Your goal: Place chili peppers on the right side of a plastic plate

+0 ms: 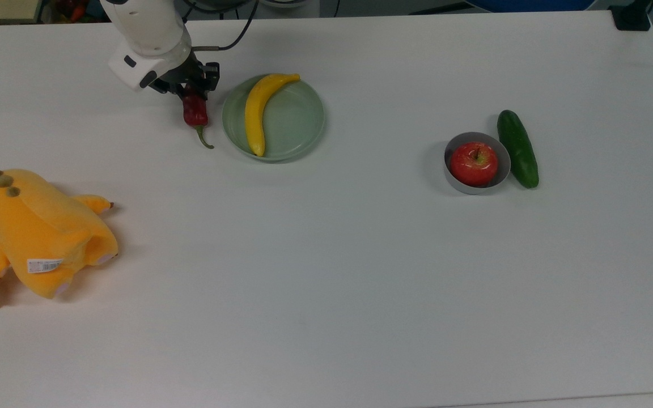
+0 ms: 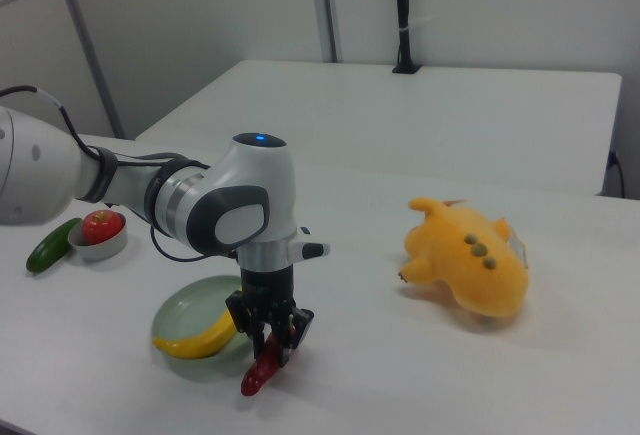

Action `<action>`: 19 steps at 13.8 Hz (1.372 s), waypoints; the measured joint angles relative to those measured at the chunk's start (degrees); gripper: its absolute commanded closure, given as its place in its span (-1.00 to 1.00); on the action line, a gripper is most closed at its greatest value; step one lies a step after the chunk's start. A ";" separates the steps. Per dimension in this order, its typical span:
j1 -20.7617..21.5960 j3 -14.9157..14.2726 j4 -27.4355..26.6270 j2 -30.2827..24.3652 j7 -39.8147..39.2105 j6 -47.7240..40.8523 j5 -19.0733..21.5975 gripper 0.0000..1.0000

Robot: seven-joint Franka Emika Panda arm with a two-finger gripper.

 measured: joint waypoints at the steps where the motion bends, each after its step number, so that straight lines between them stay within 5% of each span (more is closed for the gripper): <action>1: 0.00 0.01 -0.05 0.00 0.00 0.00 0.00 -0.46; 5: 0.00 0.06 -0.05 -0.01 0.00 0.03 0.00 -1.00; 12: 0.00 0.06 3.55 -1.61 0.08 -0.84 0.01 -1.00; 19: 0.06 0.90 20.27 -4.04 0.85 -18.14 1.68 -1.00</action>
